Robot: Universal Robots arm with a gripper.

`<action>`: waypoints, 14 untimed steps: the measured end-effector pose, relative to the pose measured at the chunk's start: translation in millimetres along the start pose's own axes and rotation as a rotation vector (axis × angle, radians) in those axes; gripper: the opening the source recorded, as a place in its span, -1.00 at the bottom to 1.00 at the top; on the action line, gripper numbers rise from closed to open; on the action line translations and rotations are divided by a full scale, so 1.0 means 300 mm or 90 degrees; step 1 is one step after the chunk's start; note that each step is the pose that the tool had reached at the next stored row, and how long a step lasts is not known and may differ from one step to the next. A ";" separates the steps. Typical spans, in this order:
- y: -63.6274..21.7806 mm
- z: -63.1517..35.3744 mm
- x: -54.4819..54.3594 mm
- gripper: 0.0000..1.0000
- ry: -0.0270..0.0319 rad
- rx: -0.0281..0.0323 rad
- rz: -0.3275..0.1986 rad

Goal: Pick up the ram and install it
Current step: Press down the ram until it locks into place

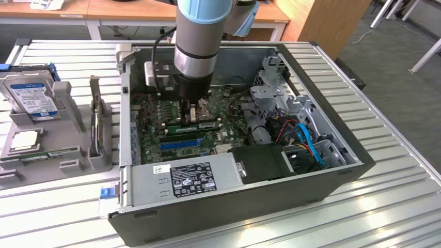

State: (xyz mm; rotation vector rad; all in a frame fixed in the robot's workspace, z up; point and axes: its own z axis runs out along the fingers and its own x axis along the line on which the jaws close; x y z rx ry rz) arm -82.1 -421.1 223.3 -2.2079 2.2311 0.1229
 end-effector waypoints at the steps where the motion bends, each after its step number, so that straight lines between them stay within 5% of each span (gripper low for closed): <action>1: 0.001 -0.005 0.000 -0.80 0.0006 -0.0005 0.000; 14: 0.005 -0.072 -0.003 -0.80 0.0008 -0.0007 0.000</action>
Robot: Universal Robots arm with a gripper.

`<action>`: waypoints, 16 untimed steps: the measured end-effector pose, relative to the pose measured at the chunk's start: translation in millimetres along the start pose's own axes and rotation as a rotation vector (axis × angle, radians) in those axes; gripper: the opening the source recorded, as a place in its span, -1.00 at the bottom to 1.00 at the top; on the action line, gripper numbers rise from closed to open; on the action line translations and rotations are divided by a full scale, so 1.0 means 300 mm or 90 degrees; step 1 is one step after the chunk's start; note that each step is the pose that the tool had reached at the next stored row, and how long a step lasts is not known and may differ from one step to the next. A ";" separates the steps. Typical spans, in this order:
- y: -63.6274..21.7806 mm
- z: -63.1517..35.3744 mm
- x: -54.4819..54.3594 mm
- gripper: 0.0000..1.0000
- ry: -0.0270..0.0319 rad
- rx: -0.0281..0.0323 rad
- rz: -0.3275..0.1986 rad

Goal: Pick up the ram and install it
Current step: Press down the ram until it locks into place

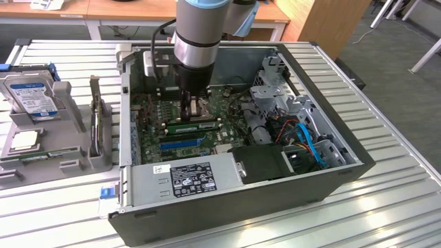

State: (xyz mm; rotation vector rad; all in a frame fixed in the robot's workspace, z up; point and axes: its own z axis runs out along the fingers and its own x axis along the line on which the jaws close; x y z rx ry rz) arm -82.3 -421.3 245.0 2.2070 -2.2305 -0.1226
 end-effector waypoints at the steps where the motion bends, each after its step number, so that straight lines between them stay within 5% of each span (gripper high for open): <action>1: 0.000 -0.005 0.000 -0.80 0.0000 0.0000 0.000; 16: 0.005 -0.083 -0.005 -0.80 0.0001 0.0000 0.000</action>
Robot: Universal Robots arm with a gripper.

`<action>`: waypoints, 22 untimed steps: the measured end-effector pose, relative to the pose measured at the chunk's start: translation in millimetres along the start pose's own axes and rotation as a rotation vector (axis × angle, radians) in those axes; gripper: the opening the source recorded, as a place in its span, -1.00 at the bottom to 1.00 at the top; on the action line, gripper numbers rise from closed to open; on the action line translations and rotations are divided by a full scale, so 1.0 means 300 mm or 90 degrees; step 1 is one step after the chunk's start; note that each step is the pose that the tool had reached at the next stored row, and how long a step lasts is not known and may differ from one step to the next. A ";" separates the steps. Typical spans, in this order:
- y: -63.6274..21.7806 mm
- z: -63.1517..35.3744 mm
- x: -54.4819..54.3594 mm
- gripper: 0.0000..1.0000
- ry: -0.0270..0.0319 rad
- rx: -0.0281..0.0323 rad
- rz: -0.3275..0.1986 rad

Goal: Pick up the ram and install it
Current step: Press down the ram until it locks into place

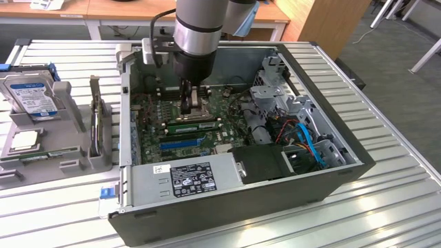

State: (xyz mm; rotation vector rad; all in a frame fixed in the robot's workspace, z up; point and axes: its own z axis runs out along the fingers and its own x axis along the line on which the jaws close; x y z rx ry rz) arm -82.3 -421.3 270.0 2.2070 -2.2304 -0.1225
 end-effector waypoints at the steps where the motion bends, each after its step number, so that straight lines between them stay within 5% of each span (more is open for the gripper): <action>1: 0.000 -0.006 0.000 -0.80 -0.0001 0.0000 0.000; 22: 0.006 -0.098 -0.005 -0.80 -0.0002 0.0001 0.000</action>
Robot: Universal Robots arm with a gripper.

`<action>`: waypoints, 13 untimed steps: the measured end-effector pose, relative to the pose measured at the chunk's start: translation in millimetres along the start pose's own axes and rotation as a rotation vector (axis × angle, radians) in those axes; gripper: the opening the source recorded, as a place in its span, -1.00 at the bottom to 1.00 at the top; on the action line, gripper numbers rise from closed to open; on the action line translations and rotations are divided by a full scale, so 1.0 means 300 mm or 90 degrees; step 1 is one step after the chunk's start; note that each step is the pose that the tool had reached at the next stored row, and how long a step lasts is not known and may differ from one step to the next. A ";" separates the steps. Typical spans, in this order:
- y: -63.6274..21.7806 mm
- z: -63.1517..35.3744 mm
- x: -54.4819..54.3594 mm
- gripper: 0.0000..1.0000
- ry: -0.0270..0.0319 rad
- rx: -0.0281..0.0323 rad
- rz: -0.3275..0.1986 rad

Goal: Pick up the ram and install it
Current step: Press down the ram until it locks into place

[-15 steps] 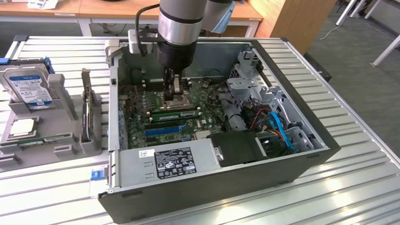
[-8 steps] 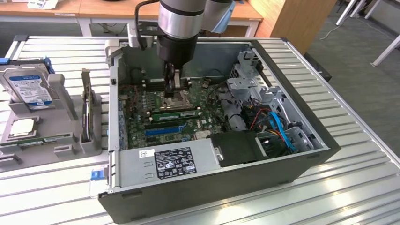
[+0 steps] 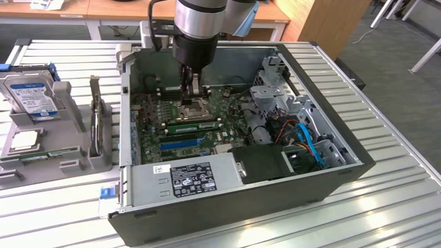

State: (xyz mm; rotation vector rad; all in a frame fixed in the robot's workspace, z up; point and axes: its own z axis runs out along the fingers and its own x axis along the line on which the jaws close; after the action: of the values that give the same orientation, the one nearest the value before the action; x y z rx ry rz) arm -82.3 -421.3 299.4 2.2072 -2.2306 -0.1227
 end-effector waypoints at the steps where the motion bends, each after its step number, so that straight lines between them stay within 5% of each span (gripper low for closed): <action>1: 0.000 0.000 0.000 -0.80 0.0001 0.0000 0.000; 13: -0.033 -0.002 0.000 -0.80 0.0001 -0.0001 0.000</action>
State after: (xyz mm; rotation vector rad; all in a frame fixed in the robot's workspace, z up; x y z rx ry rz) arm -72.5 -421.3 299.5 2.2069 -2.2305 -0.1227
